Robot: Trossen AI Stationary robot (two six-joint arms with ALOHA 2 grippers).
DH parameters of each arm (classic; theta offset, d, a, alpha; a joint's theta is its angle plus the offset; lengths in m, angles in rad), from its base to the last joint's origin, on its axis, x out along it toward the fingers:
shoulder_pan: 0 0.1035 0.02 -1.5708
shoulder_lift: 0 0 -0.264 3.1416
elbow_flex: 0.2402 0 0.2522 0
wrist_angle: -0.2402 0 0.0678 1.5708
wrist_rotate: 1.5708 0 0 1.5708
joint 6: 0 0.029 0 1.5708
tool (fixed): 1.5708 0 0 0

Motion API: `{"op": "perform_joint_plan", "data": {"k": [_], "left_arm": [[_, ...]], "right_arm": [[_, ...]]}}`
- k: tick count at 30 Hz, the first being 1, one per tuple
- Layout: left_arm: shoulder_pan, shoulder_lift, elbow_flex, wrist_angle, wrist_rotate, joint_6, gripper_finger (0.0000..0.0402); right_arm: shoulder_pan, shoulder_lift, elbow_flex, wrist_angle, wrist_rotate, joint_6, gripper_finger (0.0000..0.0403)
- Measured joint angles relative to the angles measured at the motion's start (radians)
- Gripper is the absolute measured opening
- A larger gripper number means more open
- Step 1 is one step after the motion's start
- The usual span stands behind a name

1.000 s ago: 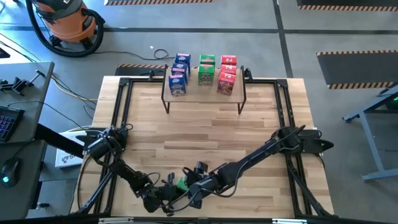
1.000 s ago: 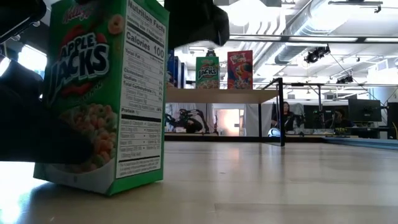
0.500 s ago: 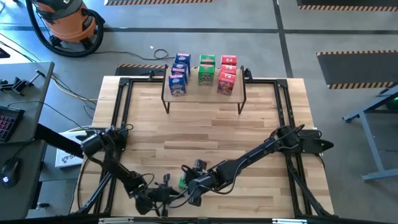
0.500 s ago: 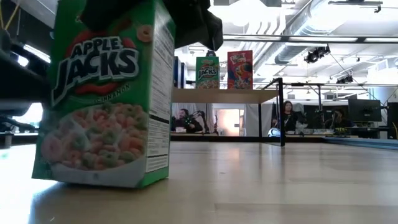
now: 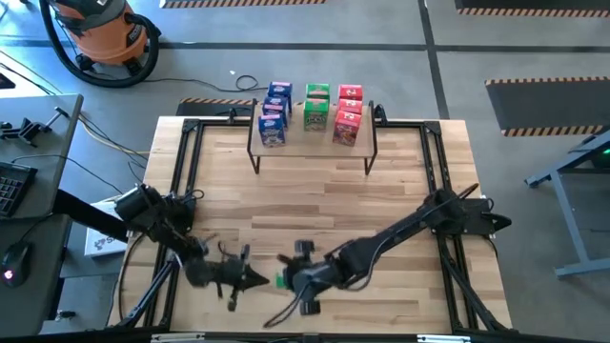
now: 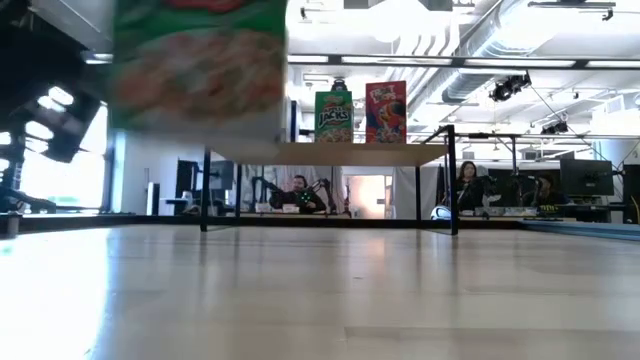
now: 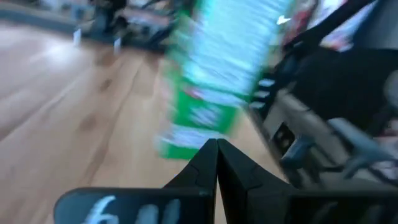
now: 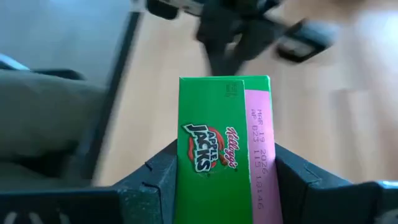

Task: Stack cereal on shelf
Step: Put the green cereal on the shelf aligned with the other green cereal box

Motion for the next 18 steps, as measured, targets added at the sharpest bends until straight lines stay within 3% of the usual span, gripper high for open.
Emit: {"op": "perform_joint_plan", "data": {"k": [3, 8, 18], "left_arm": [[0.07, -0.025, -0.086, 0.167, 0.124, 0.079, 0.0], [0.202, -0.077, -0.169, 0.257, 0.29, 0.123, 0.0], [0.389, -0.122, -0.188, 0.23, 0.477, 0.15, 0.0]], "right_arm": [[-0.037, -0.041, 0.076, -0.153, 0.055, -0.108, 0.016], [-0.149, -0.109, 0.198, -0.357, 0.079, -0.301, 0.016], [-0.544, -0.153, 0.373, -0.544, -0.126, -0.616, 0.016]]}}
